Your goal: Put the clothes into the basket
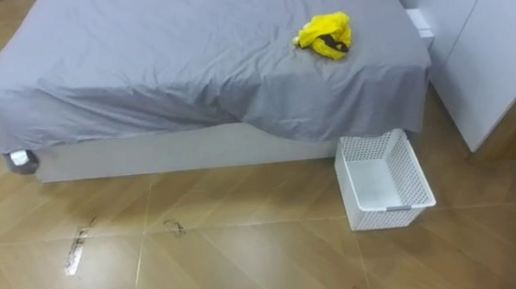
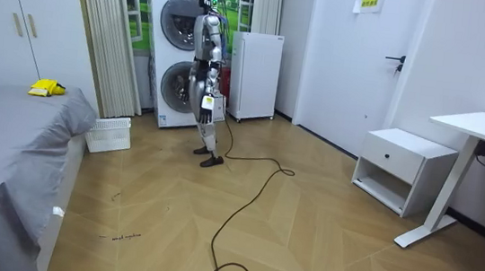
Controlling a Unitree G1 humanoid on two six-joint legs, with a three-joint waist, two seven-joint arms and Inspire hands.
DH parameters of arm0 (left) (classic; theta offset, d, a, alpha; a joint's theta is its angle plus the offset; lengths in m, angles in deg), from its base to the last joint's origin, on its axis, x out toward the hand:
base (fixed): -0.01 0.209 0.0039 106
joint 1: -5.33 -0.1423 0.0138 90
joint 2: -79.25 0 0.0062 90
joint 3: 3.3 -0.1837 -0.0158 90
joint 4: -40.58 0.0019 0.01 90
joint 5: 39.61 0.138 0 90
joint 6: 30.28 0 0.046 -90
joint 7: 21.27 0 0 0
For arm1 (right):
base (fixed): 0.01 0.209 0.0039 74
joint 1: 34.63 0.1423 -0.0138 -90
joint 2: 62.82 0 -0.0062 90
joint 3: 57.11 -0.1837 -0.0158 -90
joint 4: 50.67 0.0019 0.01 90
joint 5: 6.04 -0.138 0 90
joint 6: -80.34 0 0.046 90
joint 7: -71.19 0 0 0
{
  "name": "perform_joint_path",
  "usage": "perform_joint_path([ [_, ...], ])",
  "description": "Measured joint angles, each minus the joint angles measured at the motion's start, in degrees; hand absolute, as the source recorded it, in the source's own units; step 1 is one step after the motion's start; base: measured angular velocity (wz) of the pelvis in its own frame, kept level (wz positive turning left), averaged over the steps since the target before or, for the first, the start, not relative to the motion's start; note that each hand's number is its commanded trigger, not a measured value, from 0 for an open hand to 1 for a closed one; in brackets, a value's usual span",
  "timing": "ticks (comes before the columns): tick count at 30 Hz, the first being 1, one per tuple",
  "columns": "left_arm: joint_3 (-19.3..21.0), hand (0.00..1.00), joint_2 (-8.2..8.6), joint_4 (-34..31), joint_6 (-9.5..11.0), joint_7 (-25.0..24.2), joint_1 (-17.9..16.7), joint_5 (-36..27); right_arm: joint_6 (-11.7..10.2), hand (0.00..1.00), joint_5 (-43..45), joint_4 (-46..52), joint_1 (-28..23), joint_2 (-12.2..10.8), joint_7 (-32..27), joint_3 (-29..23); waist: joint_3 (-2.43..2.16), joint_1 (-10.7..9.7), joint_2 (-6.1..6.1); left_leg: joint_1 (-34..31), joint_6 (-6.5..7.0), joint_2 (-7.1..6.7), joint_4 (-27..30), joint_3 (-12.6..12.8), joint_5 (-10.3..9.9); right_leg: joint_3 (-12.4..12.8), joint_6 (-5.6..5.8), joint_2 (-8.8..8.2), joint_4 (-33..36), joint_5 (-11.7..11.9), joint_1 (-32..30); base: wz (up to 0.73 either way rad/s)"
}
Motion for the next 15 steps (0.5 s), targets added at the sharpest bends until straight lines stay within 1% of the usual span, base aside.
perform_joint_path([
  [1,0.02,0.0,-0.16,0.02,-0.01,-0.05,0.0,0.09,0.0,0.0,0.1,0.0,0.01,0.0,0.13,0.02,0.02,0.1,-0.02,-0.3,-0.2,0.35,1.25,0.15,-0.55,-0.05,-0.22,0.2,0.68,-0.49,-0.11,-0.1],
  [2,0.03,0.0,-0.57,0.15,-0.04,-0.2,-0.03,0.18,-0.03,0.0,0.48,0.0,0.04,-0.05,0.5,0.04,0.02,0.53,-0.21,-1.63,-0.79,0.91,4.64,0.24,-1.34,-0.14,-0.75,0.41,1.86,-1.44,-0.46,-0.07],
  [3,0.52,0.0,-0.83,0.41,-0.08,-0.24,-0.07,0.29,-0.12,0.0,1.31,-0.15,0.03,-0.09,1.03,-0.19,0.06,0.71,-0.66,-3.72,-0.83,1.26,9.52,0.37,-1.36,0.28,-1.1,0.5,2.69,-2.16,-0.51,-0.05],
  [4,0.85,0.0,-0.84,0.57,-0.09,-0.24,-0.22,0.33,-0.18,0.0,1.81,-0.22,0.0,-0.05,1.13,-0.35,0.03,0.8,-0.67,-4.79,-0.84,1.63,12.09,0.59,-1.36,0.66,-1.5,0.41,2.78,-2.53,-0.31,0.07],
  [5,1.1,0.0,-0.95,1.11,-0.12,-0.21,-0.51,0.33,-0.51,0.0,2.24,-0.21,-0.07,-0.04,1.22,-0.32,0.28,0.63,-0.76,-8.16,-1.11,2.42,18.95,0.56,-0.9,1.05,-2.15,0.84,2.73,-3.05,0.54,0.15],
  [6,1.05,0.0,-0.98,1.9,-0.31,-0.23,-0.45,0.16,-0.53,0.0,1.73,-0.39,-0.2,0.09,1.4,-0.32,0.56,0.6,-1.03,-11.96,-0.36,2.63,25.21,-0.16,-0.74,1.72,-2.74,1.2,3.0,-3.74,1.62,0.19],
  [7,0.97,0.0,-0.96,1.88,-0.35,-0.24,-0.85,0.06,-0.49,0.0,1.56,-0.41,-0.23,0.12,1.41,-0.29,0.5,0.6,-1.14,-13.4,0.11,2.23,25.02,-0.14,-1.07,2.29,-2.91,1.17,3.4,-4.24,1.76,0.24],
  [8,0.02,0.0,-0.95,1.85,-0.59,-0.22,-1.41,0.07,-0.47,0.0,1.09,-0.29,-0.22,0.27,1.29,-0.24,0.55,0.66,-1.21,-17.28,0.04,1.18,22.13,-0.11,-0.89,3.19,-3.06,1.04,4.14,-5.32,1.61,0.16],
  [9,-0.13,0.0,-0.72,1.81,-1.04,-0.23,-1.69,0.14,-0.42,0.0,0.72,-0.3,-0.01,0.5,1.2,-0.26,0.58,1.26,-1.13,-21.05,-0.6,-0.03,16.64,-0.05,0.63,3.62,-2.92,0.71,4.69,-6.23,1.33,0.1],
  [10,-0.07,0.0,-0.7,1.81,-1.13,-0.23,-2.02,0.16,-0.4,0.0,0.75,-0.29,0.15,0.56,1.26,-0.24,0.48,1.47,-1.25,-22.51,-0.92,-0.38,13.24,-0.02,2.0,3.63,-2.77,0.5,4.79,-6.7,1.54,-0.16],
  [11,0.05,0.0,-0.76,1.84,-1.2,-0.13,-2.83,0.03,-0.43,0.0,0.72,-0.18,0.22,0.47,1.39,-0.13,0.47,2.05,-1.26,-24.48,-1.04,-0.52,6.95,0.58,6.56,3.66,-2.59,-0.33,4.77,-7.65,2.34,-0.35],
  [12,0.01,0.0,-0.71,1.95,-1.2,-0.04,-3.35,-0.03,-0.41,0.0,0.7,-0.14,0.18,0.44,1.29,0.44,0.49,2.61,-1.44,-25.17,-1.06,-0.34,2.33,1.18,10.64,4.18,-2.06,-1.13,4.46,-8.69,3.48,-0.36],
  [13,0.0,0.0,-0.6,1.98,-1.19,-0.04,-3.44,-0.04,-0.4,0.0,0.65,-0.12,0.12,0.44,1.18,0.55,0.46,2.6,-1.51,-25.43,-0.97,-0.35,0.75,1.41,12.58,4.33,-1.78,-1.54,4.37,-9.32,4.02,-0.26],
  [14,0.0,0.0,-0.26,1.97,-1.07,-0.03,-3.33,0.01,-0.27,0.0,0.63,-0.12,0.11,0.45,0.99,0.69,0.36,2.53,-1.7,-25.81,-0.08,-0.59,-0.2,2.63,16.72,4.82,-0.79,-2.56,4.2,-10.48,4.73,-0.08],
  [15,0.04,0.0,0.13,1.93,-0.77,-0.04,-2.91,0.01,0.0,0.0,0.73,-0.12,0.18,0.44,0.87,0.68,-0.2,2.53,-2.3,-26.18,2.06,-1.63,0.55,3.82,19.51,5.28,0.61,-3.85,3.85,-11.38,4.79,-0.07],
])
